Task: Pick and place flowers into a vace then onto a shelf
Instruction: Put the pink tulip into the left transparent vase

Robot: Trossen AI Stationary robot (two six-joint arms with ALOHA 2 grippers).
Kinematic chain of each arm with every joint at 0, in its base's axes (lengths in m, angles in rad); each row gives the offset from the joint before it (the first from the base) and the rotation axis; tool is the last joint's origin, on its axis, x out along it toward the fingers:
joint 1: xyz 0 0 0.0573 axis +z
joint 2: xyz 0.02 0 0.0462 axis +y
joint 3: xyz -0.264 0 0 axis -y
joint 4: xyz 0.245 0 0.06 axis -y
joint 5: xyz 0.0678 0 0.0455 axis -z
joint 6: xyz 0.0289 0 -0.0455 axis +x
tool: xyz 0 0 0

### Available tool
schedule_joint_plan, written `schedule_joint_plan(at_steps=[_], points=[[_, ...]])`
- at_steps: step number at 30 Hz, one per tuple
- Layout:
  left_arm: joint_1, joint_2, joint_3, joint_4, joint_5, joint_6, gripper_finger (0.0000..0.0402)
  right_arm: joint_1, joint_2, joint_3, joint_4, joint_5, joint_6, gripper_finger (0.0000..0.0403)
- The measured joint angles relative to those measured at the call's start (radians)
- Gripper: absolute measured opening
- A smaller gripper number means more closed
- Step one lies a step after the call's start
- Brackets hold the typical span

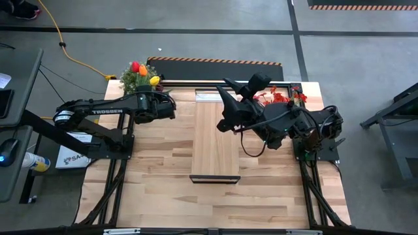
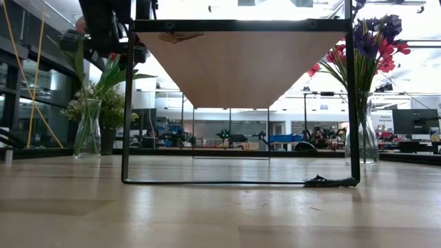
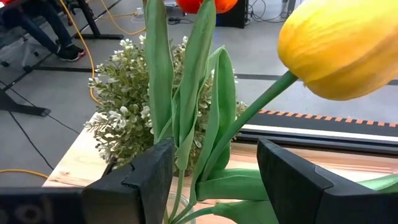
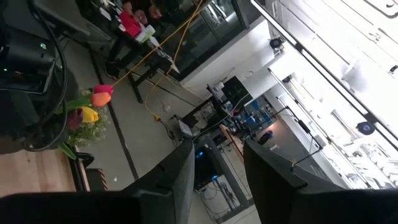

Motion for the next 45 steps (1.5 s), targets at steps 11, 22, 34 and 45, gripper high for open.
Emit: schedule_joint_plan(at_steps=[11, 22, 34, 45], points=[[-0.001, 0.000, 0.000, -0.023, -0.081, -0.002, 0.0262, 0.000, 0.000, 0.000, -0.044, 0.006, 0.001, 0.0129], [0.000, 0.000, 0.000, -0.026, -0.082, 0.006, 0.0262, 0.000, 0.000, 0.000, -0.044, 0.006, 0.001, 0.0129], [-0.001, 0.000, 0.000, -0.023, -0.056, 0.090, 0.0262, 0.005, 0.000, 0.000, -0.202, -0.280, 0.297, 0.0129], [-0.001, 0.000, 0.000, 0.015, -0.057, 0.056, 0.0262, -0.045, 0.015, 0.000, -0.318, -0.818, 0.815, 0.0129]])
